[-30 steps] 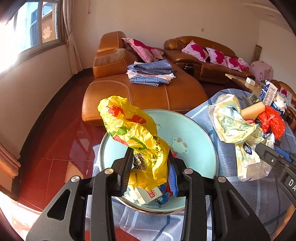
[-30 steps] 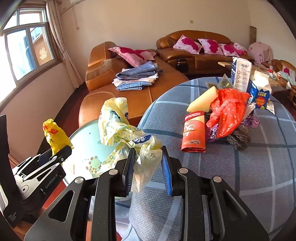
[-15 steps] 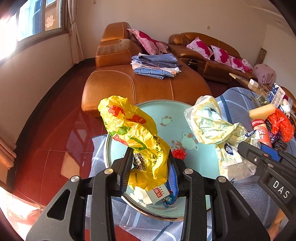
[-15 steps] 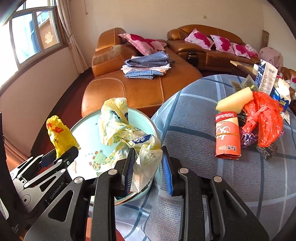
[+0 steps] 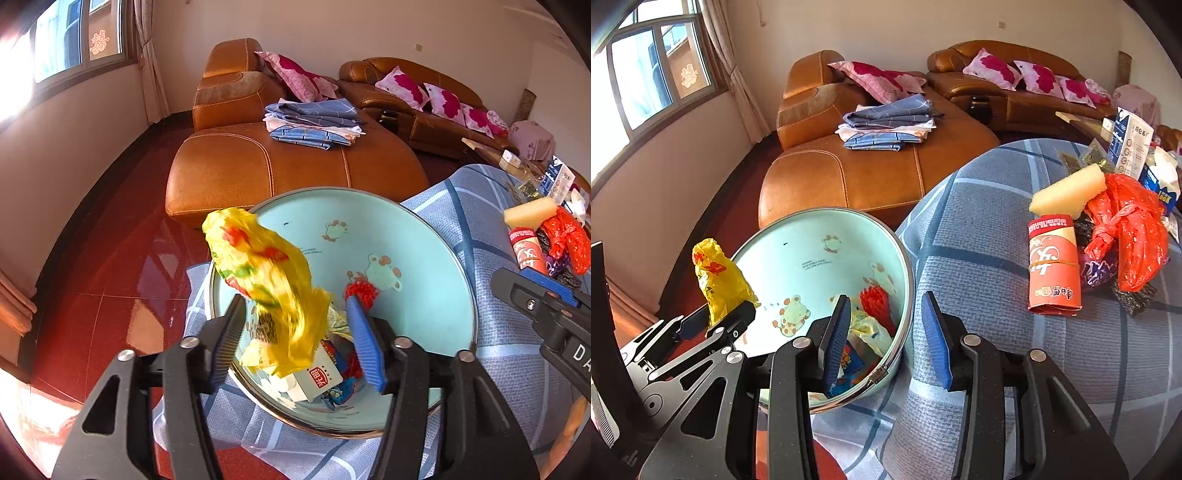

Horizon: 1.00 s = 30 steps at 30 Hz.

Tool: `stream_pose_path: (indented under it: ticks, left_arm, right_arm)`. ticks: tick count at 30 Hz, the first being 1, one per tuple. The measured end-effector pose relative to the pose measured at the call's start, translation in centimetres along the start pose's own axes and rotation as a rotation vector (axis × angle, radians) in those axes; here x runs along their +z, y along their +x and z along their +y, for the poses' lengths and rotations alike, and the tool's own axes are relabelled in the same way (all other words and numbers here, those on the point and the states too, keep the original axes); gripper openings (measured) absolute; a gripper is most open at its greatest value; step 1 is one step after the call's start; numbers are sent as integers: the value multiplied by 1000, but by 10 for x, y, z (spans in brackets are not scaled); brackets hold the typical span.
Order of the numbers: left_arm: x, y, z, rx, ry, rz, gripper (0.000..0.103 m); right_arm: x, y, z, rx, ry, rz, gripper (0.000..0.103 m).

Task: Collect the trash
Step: 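Carry both bags over the light-blue bin and open both tools to drop them, then move both tools back to the table and grasp the red plastic bag with the right tool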

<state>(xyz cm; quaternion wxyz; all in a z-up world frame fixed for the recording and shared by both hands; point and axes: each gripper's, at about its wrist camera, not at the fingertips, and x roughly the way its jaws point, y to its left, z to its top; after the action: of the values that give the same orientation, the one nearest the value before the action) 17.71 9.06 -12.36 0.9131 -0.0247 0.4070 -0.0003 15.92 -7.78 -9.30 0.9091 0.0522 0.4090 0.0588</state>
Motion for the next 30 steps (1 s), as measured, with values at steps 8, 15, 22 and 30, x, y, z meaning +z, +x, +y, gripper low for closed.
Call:
stream_pose_path:
  ticks: [8,15,22,30]
  left_arm:
    - [3,-15,-2,51,7,-44,83]
    - [4,-23,-10,34,0,-39,86]
    - [-3,-36,-46,-68,50,-36,87]
    - [-24,-43,-101,-141,167,-49,85]
  right_arm:
    - [1,-17,-5,-24,7,-36,48]
    - [0,-30,-19,-33,37,-58,50]
    - [-20,-49,-57,-89,69,-95,50]
    - [-36,-88,-132,-153,196,-176,50]
